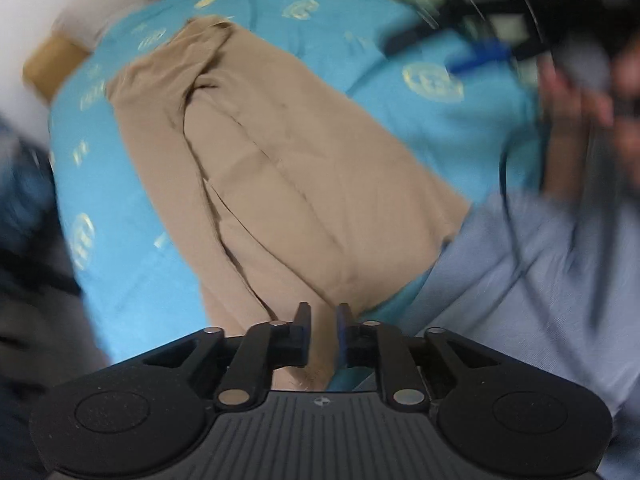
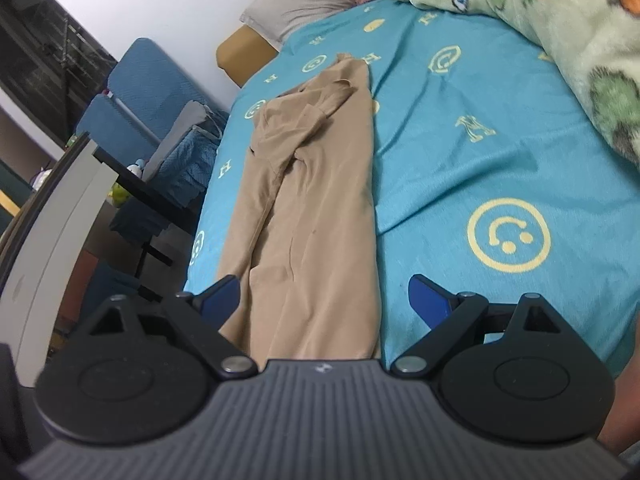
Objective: Fold clothes
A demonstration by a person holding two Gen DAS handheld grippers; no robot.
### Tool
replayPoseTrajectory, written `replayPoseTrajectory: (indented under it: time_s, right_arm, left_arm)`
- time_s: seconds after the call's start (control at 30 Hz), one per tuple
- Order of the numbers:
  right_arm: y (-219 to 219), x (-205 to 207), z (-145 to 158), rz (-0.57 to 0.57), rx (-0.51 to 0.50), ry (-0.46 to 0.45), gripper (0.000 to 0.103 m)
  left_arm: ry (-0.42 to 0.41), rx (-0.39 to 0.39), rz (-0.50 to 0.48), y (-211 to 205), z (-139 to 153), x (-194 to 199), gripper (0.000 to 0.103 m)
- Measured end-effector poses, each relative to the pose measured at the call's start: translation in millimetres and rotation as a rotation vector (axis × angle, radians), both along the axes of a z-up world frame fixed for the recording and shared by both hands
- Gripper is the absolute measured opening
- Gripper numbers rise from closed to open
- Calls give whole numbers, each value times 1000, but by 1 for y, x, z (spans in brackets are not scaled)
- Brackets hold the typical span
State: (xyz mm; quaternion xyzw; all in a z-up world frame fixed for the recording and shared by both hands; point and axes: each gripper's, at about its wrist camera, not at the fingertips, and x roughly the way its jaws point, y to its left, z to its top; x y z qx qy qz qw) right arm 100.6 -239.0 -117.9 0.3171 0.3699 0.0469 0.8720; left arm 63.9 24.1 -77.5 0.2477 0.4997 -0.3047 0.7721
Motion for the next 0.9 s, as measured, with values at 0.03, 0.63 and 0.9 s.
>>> replayPoseTrajectory:
  time_s: [0.03,0.63,0.9]
  right_arm:
    - [-2,0,-2,-7,15,6,92]
    - [-2,26,-69,-5,177,330,76]
    - [15,31,-75,144,229,355,66]
  left_arm:
    - [39,-70,51,12,4,8,41]
    - [364,-311,748,118,-70,100,63]
    - [379,-279,558,90,-61,82,42]
